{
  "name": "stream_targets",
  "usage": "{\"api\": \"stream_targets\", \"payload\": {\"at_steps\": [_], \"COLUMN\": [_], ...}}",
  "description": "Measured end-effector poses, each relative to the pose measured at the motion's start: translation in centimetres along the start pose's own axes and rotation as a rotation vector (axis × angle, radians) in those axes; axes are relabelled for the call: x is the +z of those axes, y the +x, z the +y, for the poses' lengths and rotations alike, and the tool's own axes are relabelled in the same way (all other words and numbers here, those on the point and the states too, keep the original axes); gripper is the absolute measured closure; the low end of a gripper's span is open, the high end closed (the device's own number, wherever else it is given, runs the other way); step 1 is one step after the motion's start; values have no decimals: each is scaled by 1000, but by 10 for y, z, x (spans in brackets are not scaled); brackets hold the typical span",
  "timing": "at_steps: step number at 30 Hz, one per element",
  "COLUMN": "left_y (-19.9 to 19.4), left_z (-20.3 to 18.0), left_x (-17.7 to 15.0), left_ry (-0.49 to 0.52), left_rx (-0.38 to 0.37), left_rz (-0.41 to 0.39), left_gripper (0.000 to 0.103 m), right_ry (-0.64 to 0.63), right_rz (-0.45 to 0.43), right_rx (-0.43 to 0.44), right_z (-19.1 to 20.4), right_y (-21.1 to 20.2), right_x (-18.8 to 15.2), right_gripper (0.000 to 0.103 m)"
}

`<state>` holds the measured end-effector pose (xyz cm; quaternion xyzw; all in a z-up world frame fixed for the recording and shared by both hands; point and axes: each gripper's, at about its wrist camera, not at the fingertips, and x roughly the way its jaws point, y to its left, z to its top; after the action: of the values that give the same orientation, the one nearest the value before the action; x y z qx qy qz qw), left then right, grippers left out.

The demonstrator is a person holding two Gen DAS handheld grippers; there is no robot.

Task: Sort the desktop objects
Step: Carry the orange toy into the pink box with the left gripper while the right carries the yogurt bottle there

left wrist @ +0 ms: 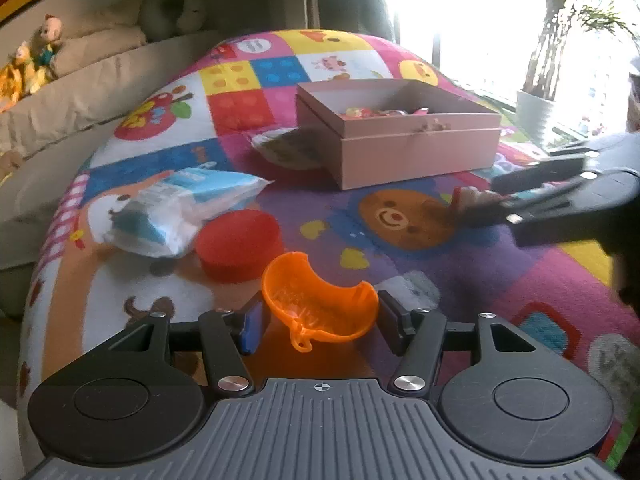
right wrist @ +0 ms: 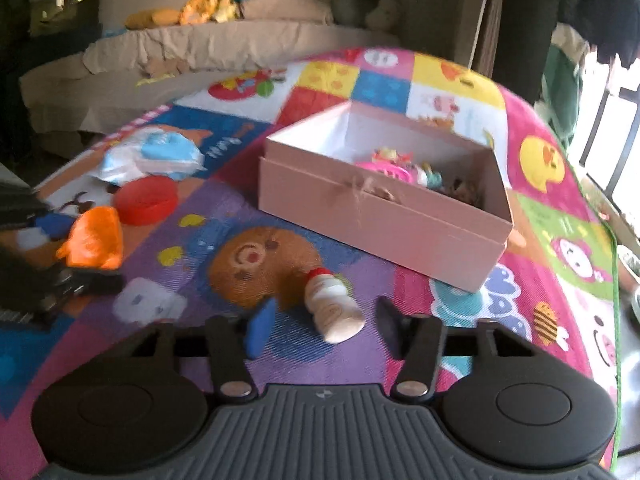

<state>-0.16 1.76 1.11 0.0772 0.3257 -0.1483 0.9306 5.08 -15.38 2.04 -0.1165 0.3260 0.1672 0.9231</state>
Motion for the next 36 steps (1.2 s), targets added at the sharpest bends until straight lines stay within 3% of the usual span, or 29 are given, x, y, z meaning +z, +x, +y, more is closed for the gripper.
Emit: {"api": "stream_targets", "payload": {"at_steps": [4,8,11,15,18,22,28,33,36], "left_y": [-2,-11,-26,-45,-35,13,94,95,80], "left_z": [-1,-2,-5,-13,-27,-38,-32,-4,10], "left_x": [1,10,38,101,140,167,162,155,146], "left_ry": [-3,-8,20,102,173,180,109,10,-3], "left_rx": [-11,-30,-52,-59,-58,-86,-93,-122,-85], "left_rz": [-4,-23,-88,-244,-325,-295,-199,-198,-199], "left_gripper": [41,41,41,41,41,41,40,17,16], "right_ry": [25,40,21,46,61,106,187,222,218], "right_rz": [68,88,-23,-233,-309,-252,-109,-58,-47], "right_rx": [37,107,118,88,41,5,43,98,87], "right_z": [-7,-12,-23,-56,-76,-95,-107,-103,-95], "right_y": [13,-10,-56,-122,-135,-99,-8,55,79], "right_x": [8,14,39,100,135,153,163,178,183], "right_gripper": [78,78,78,78,78,78,78,78,77]}}
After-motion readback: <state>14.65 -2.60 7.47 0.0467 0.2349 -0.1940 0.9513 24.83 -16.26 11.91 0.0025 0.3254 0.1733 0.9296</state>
